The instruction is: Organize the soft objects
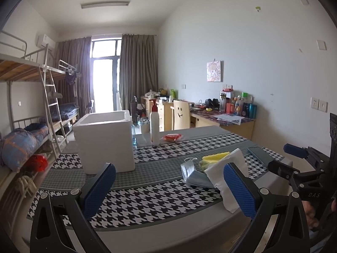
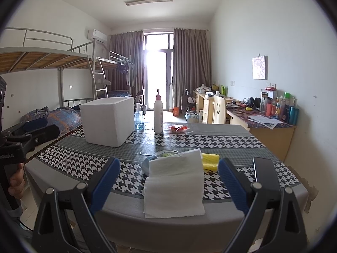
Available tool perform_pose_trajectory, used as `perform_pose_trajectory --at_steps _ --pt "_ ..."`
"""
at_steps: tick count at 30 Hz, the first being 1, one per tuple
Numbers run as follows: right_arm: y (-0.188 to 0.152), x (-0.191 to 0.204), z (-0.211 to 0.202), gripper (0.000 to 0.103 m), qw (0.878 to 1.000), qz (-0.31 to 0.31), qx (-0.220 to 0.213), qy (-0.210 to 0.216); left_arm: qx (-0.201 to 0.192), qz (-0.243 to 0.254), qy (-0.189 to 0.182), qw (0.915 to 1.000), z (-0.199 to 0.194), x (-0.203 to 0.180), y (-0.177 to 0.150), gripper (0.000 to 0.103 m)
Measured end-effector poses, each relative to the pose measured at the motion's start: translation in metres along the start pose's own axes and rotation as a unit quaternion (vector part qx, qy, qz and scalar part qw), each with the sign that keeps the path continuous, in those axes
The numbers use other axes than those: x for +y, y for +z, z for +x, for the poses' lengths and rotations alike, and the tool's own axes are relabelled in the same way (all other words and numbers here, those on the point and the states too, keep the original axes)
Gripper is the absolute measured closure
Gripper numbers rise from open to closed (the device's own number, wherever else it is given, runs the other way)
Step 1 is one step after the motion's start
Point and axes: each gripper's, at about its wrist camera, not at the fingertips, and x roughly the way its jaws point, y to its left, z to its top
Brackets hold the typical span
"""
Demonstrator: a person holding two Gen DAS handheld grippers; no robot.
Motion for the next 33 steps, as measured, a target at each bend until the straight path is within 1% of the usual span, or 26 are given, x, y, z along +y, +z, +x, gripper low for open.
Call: perform_pose_trajectory --at_steps 3,15,28,33 --pt "0.0 0.0 0.001 0.007 1.0 -0.001 0.002 -0.002 0.001 -0.002 0.004 1.0 0.001 0.001 0.001 0.001" --pt "0.001 -0.002 0.01 0.007 1.0 0.0 0.009 -0.002 0.009 -0.003 -0.004 1.0 0.01 0.003 0.003 0.001" --pt "-0.004 -0.01 0.03 0.007 0.999 0.006 0.037 -0.001 0.041 0.001 -0.019 0.999 0.042 -0.003 0.0 0.001" --pt "-0.007 -0.014 0.038 0.007 0.999 0.006 0.049 0.001 0.051 0.0 -0.02 0.9985 0.051 -0.003 -0.001 0.001"
